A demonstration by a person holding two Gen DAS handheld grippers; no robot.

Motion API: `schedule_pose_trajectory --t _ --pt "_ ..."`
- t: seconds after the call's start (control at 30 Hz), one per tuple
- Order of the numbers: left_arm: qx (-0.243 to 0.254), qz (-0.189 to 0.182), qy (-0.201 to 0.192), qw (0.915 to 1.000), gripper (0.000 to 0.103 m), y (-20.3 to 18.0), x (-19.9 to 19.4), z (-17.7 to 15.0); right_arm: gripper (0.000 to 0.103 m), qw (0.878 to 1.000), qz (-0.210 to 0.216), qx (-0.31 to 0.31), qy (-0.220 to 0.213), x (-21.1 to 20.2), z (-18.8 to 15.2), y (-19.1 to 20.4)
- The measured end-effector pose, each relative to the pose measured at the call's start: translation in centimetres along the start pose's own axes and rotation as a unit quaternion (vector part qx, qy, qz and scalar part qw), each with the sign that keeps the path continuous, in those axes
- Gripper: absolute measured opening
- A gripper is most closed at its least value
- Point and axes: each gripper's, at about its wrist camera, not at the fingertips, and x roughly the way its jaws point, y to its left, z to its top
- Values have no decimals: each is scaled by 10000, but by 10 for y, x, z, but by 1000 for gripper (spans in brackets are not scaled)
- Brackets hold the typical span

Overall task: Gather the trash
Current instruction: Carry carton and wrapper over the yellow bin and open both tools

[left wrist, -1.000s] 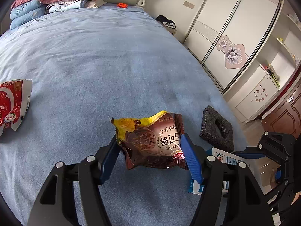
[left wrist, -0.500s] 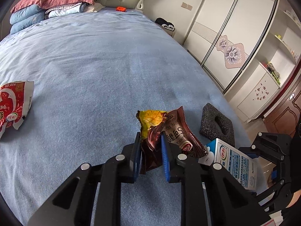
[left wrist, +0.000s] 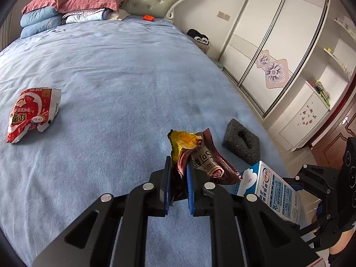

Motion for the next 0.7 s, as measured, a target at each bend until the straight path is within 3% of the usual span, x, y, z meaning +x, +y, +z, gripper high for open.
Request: schedule_pose_trajectory --t 0.37,0.7 --pt "404 -175 73 9990 12 -47 -45 -50 53 9985 -140 506 -163 -57 -43 2" --pt "1331 -433 296 9897 12 -148 -56 -89 53 9908 -513 1192 -383 -128 -119 -27"
